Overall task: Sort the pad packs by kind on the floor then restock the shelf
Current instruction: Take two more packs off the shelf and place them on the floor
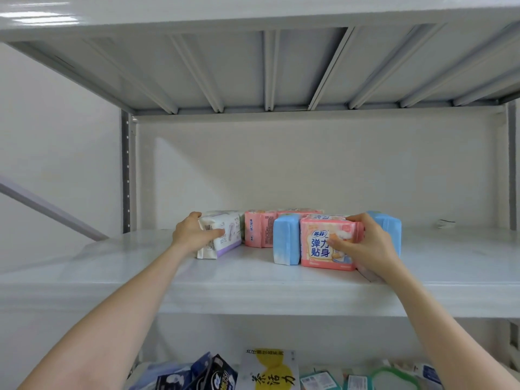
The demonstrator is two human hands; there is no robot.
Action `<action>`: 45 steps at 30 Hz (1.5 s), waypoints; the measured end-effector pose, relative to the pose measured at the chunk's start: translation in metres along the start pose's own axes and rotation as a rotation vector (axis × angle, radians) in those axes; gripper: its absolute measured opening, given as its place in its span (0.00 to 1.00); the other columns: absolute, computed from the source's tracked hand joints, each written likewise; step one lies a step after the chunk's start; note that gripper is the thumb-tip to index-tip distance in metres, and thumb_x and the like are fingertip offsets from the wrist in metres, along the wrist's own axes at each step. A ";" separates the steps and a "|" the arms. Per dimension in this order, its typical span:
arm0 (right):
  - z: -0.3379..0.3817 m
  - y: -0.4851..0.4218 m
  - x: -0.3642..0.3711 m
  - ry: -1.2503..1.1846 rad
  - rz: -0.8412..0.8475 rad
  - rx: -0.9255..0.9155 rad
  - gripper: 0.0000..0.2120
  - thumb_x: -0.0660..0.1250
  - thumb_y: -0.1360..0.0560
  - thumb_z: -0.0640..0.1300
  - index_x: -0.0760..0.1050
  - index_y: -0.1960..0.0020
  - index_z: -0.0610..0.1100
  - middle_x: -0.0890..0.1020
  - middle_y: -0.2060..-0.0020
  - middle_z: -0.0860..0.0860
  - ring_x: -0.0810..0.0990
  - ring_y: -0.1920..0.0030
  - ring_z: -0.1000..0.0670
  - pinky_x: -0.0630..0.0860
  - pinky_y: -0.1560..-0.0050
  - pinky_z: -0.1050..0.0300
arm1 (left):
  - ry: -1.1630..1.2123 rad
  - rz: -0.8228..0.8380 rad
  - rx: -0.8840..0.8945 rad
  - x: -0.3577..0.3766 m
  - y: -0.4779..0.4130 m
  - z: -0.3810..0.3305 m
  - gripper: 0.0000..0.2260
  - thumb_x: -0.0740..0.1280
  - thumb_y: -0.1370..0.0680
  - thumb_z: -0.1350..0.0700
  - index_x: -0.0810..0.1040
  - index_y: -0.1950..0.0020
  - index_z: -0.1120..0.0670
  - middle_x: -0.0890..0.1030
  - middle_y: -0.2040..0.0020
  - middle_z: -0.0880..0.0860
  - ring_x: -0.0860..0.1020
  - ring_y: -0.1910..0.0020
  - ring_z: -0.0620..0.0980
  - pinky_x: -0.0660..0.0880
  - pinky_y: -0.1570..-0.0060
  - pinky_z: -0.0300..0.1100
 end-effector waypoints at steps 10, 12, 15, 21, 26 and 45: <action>0.002 0.005 0.005 -0.073 0.043 0.071 0.28 0.79 0.37 0.54 0.67 0.46 0.50 0.82 0.59 0.52 0.82 0.59 0.54 0.73 0.64 0.59 | 0.192 0.138 -0.059 -0.032 0.028 0.011 0.34 0.79 0.45 0.45 0.76 0.41 0.50 0.80 0.44 0.51 0.80 0.47 0.53 0.79 0.46 0.54; 0.004 0.008 0.008 -0.135 0.061 0.082 0.28 0.80 0.37 0.51 0.67 0.46 0.50 0.82 0.57 0.53 0.82 0.60 0.56 0.74 0.65 0.62 | 0.251 0.171 -0.053 -0.035 0.035 0.011 0.30 0.80 0.42 0.49 0.76 0.43 0.50 0.81 0.46 0.50 0.81 0.47 0.52 0.79 0.45 0.55; 0.004 0.014 0.016 -0.290 0.108 0.114 0.28 0.81 0.38 0.45 0.67 0.47 0.50 0.82 0.54 0.51 0.85 0.58 0.52 0.83 0.58 0.50 | 0.320 0.227 -0.031 -0.039 0.047 0.009 0.23 0.81 0.36 0.54 0.78 0.45 0.49 0.83 0.49 0.50 0.82 0.49 0.50 0.80 0.49 0.49; 0.022 0.031 0.037 -0.450 0.234 0.128 0.47 0.82 0.40 0.45 0.60 0.28 0.53 0.79 0.50 0.55 0.84 0.58 0.59 0.79 0.65 0.66 | 0.367 0.313 0.028 -0.047 0.074 -0.003 0.20 0.79 0.34 0.55 0.78 0.46 0.46 0.83 0.50 0.47 0.81 0.50 0.46 0.77 0.58 0.42; 0.036 0.040 0.060 -0.500 0.398 0.211 0.39 0.80 0.37 0.40 0.65 0.32 0.44 0.85 0.54 0.51 0.86 0.58 0.53 0.79 0.65 0.63 | 0.394 0.346 0.055 -0.052 0.086 -0.007 0.22 0.79 0.33 0.54 0.78 0.42 0.45 0.81 0.46 0.48 0.80 0.48 0.45 0.77 0.56 0.42; 0.060 0.101 0.025 -0.596 0.180 0.225 0.36 0.82 0.41 0.38 0.67 0.39 0.42 0.83 0.50 0.47 0.86 0.61 0.53 0.79 0.70 0.58 | 0.584 0.270 0.058 -0.081 0.161 -0.005 0.27 0.78 0.34 0.66 0.76 0.38 0.56 0.82 0.45 0.56 0.82 0.48 0.52 0.80 0.50 0.46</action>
Point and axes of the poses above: each hand's wrist, its own y-axis away from the middle knuckle, its own x-axis out of the palm, z = x × y, the point moved 10 cm from there along -y, towards the middle knuckle
